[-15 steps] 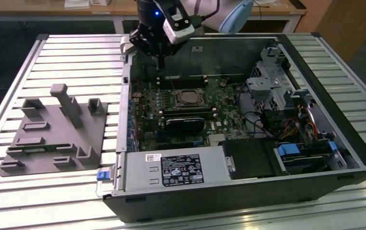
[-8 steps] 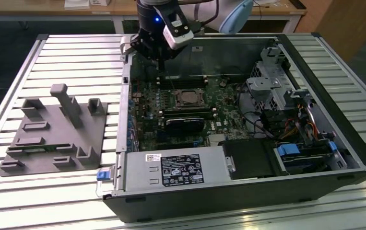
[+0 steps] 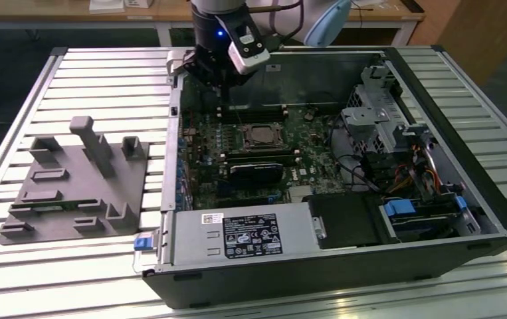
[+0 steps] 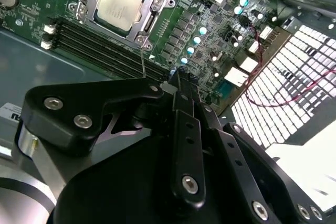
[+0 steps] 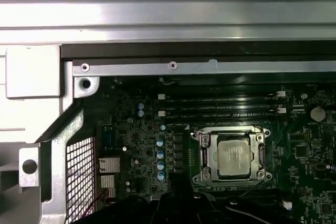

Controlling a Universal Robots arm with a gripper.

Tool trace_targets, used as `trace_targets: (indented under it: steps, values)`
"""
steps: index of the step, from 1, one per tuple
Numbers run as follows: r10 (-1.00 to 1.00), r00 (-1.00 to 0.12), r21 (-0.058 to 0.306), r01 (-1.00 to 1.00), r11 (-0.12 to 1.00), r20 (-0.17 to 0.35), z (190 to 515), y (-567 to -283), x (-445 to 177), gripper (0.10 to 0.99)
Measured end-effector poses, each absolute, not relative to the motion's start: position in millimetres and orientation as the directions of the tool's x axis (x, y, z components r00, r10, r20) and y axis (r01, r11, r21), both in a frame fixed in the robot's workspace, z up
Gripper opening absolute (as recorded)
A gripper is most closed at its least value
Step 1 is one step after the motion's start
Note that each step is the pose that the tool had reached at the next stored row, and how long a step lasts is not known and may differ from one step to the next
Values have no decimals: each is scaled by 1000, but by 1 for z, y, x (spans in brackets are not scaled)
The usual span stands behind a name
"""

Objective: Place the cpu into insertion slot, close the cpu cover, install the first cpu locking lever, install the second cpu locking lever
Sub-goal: 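Install the first cpu locking lever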

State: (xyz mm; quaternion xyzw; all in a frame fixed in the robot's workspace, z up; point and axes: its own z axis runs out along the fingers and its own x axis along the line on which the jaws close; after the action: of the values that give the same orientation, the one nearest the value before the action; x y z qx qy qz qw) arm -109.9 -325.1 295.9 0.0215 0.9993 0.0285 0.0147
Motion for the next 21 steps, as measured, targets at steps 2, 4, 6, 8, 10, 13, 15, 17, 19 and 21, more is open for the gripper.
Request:
trace_targets:
  steps: [2,4,6,8,10,13,15,17,19,21]
  values:
    - [44,-999,60,42,997,-26,293,-325,-109,106]
    - [44,-999,67,42,997,-23,292,-325,-109,106]
    - [44,-999,79,43,996,-19,290,-325,-108,106]
    - [44,-999,97,43,994,-16,289,-325,-108,106]
    - [45,-999,112,43,993,-14,288,-325,-108,106]
    - [45,-999,122,43,992,-9,285,-325,-106,106]
    - [45,-999,128,44,991,-5,283,-325,-104,106]
    - [45,-999,135,44,990,-2,281,-325,-103,106]
    - [45,-999,146,44,988,1,280,-325,-102,106]
    - [45,-999,161,45,986,4,279,-325,-102,106]
